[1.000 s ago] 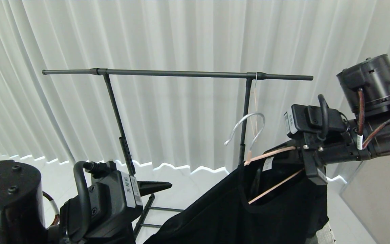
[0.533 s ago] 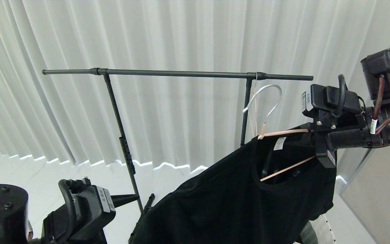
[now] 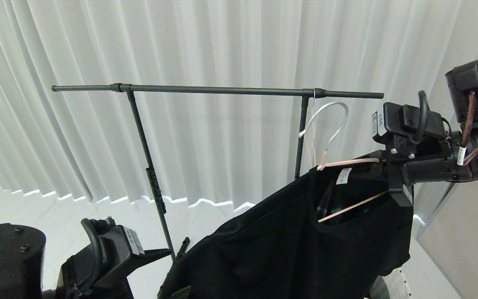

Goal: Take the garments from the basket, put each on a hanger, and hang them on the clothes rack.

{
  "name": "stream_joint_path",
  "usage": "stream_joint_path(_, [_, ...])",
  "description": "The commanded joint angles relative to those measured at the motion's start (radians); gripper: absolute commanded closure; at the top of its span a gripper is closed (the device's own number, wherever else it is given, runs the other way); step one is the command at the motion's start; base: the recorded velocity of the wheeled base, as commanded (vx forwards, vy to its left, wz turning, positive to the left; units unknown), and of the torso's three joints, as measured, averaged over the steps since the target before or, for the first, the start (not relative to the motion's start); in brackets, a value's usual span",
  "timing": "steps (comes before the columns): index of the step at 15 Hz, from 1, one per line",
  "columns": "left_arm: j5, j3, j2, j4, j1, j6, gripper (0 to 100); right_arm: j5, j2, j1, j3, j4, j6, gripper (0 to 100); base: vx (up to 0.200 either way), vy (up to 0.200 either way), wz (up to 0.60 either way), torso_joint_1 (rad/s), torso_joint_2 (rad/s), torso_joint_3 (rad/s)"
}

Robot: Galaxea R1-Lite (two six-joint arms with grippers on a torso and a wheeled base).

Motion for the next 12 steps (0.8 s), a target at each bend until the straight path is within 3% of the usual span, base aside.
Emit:
stream_joint_path(1, [0.001, 0.0, 0.003, 0.0, 0.011, 0.001, 100, 0.0, -0.003, -0.001, 0.0, 0.001, 0.007, 100, 0.0, 0.0, 0.0, 0.0, 0.0, 0.0])
stream_joint_path(6, [0.001, 0.001, -0.002, 0.0, 0.158, 0.001, 100, -0.003, -0.017, -0.014, 0.0, -0.001, 0.059, 100, 0.0, 0.0, 0.0, 0.0, 0.0, 0.0])
stream_joint_path(10, [0.001, 0.003, -0.017, 0.0, 0.313, 0.001, 100, -0.004, -0.048, -0.1, 0.023, -0.019, 0.059, 100, 0.0, 0.0, 0.0, 0.0, 0.0, 0.0])
stream_joint_path(12, [0.001, 0.0, -0.02, 0.0, 0.336, 0.0, 100, -0.006, -0.06, -0.123, 0.048, -0.05, 0.068, 100, 0.0, 0.0, 0.0, 0.0, 0.0, 0.0])
